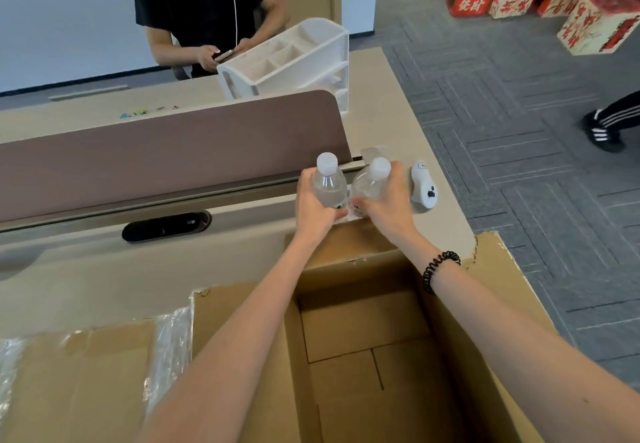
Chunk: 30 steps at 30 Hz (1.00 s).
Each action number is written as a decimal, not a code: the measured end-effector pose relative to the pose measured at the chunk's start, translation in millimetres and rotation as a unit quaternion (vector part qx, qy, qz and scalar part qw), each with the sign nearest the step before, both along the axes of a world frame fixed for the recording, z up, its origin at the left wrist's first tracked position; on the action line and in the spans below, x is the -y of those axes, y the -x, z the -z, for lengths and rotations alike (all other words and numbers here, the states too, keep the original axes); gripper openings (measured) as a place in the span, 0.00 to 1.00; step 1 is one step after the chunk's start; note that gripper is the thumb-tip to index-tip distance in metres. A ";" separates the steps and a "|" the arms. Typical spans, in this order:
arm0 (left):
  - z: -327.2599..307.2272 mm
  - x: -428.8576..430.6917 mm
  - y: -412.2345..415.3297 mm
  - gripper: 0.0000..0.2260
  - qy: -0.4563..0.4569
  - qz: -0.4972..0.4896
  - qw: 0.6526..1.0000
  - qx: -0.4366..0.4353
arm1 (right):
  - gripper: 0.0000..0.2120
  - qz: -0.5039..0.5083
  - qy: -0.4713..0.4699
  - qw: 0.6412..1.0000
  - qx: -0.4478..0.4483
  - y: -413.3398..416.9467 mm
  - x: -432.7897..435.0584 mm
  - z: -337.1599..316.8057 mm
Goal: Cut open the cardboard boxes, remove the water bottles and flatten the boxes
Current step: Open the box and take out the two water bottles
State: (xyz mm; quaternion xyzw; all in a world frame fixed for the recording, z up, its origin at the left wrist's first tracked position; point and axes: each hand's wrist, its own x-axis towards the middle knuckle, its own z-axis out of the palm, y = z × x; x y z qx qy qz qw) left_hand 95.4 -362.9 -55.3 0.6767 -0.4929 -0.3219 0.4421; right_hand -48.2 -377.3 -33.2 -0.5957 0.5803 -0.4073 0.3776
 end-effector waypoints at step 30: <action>35.0 18.1 4.7 0.36 -0.066 -0.015 0.997 0.022 | 0.39 -0.051 -0.070 0.988 -0.131 2.6 13.2 21.6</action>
